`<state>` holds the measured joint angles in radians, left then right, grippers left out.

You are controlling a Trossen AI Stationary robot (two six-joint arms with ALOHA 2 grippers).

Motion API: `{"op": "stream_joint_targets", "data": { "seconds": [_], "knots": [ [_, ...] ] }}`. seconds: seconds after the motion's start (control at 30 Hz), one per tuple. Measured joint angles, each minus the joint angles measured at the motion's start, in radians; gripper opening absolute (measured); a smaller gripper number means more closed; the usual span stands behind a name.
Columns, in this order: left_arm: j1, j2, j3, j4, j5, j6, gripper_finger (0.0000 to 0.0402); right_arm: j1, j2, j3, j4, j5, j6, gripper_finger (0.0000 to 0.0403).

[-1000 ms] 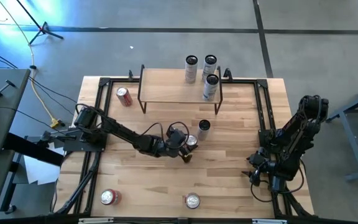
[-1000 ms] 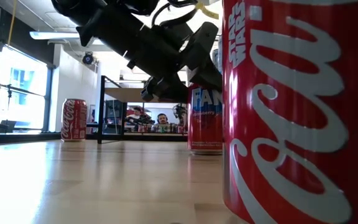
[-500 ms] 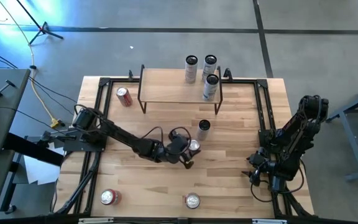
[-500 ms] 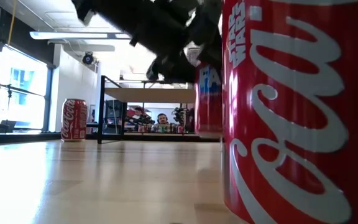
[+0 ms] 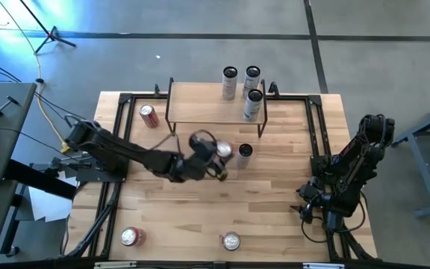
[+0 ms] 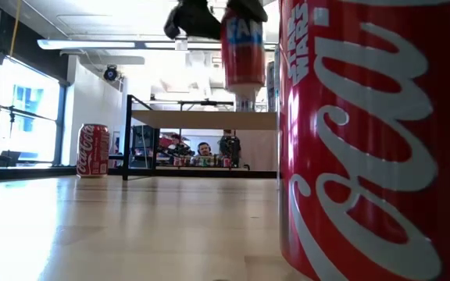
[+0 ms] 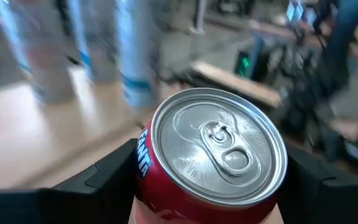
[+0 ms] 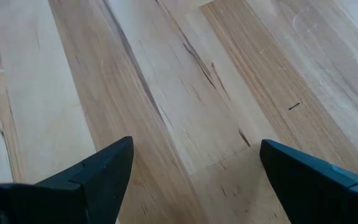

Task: Place canned beverage on shelf
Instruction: Put the top red soda can on the shelf

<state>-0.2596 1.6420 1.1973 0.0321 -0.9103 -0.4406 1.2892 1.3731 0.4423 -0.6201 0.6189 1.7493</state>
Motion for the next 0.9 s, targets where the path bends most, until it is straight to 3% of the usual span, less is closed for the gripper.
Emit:
{"op": "stream_joint_targets", "data": {
  "seconds": [0.33, 0.73, 0.9],
  "knots": [
    [0.186, -0.088, 0.0, -0.036, -0.015, 0.059, 0.0266, 0.0, 0.0, 0.0, 0.0, 0.0, 0.0, 0.0339],
    [0.415, -0.088, 0.0, -0.044, 0.113, 0.077, 0.0266, 0.0, 0.0, 0.0, 0.0, 0.0, 0.003, 0.0339],
    [0.505, -0.088, 0.0, -0.081, 0.216, 0.068, 0.0266, 0.0, 0.0, 0.0, 0.0, 0.0, 0.003, 0.0339]
  ]
}}
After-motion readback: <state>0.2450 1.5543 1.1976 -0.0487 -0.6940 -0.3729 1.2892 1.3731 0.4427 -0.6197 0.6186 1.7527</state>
